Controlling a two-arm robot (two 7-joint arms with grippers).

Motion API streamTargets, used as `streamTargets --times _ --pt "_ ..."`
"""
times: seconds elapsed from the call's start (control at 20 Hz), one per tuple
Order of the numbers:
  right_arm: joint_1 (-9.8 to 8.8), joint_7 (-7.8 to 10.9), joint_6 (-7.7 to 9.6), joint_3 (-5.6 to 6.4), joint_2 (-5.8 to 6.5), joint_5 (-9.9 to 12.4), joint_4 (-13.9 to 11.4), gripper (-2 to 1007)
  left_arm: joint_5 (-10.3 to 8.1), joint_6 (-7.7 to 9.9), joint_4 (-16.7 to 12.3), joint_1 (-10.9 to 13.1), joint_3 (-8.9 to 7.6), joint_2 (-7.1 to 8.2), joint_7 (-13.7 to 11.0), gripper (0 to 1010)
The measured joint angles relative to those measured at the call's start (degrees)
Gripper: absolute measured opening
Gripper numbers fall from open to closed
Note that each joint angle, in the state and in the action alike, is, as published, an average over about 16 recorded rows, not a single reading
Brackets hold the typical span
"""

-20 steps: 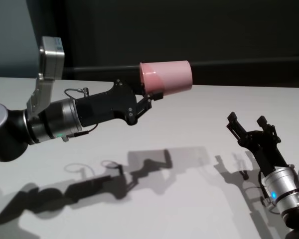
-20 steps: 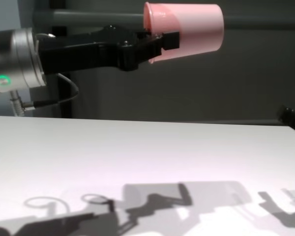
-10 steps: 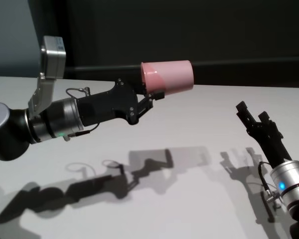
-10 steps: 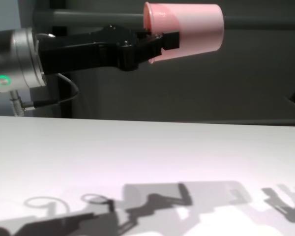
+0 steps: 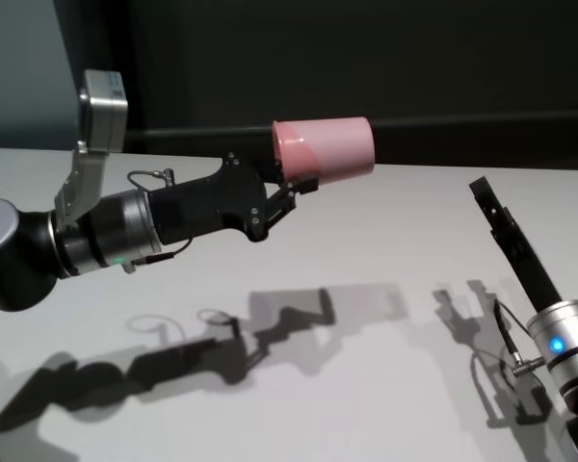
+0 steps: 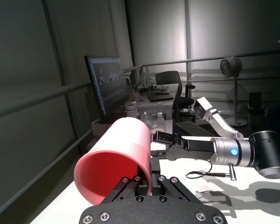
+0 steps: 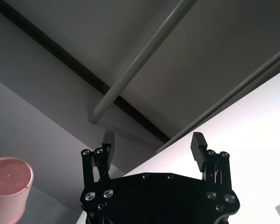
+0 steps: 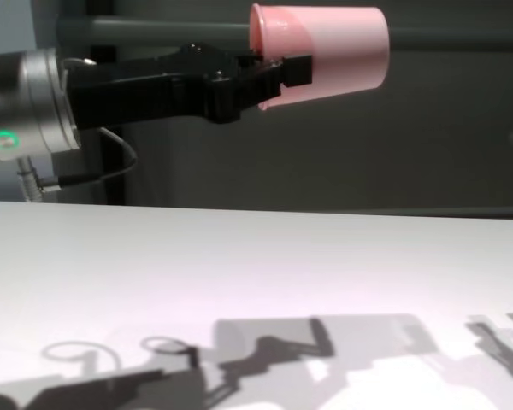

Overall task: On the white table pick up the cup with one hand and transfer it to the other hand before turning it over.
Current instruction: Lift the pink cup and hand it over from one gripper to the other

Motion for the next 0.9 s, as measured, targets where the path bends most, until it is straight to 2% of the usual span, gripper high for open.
streamTargets --times 0.45,0.65,0.9 --pt "1.53 3.17 5.35 2.03 -1.72 12.2 1.8 1002 0.00 0.00 0.0 0.0 0.00 0.00 0.0 51" --pt "2.42 4.30 8.46 2.40 -1.99 17.0 2.9 1002 0.00 0.00 0.0 0.0 0.00 0.00 0.0 51" --pt "3.66 5.48 12.20 2.37 -1.92 22.0 4.1 1002 0.00 0.00 0.0 0.0 0.00 0.00 0.0 51"
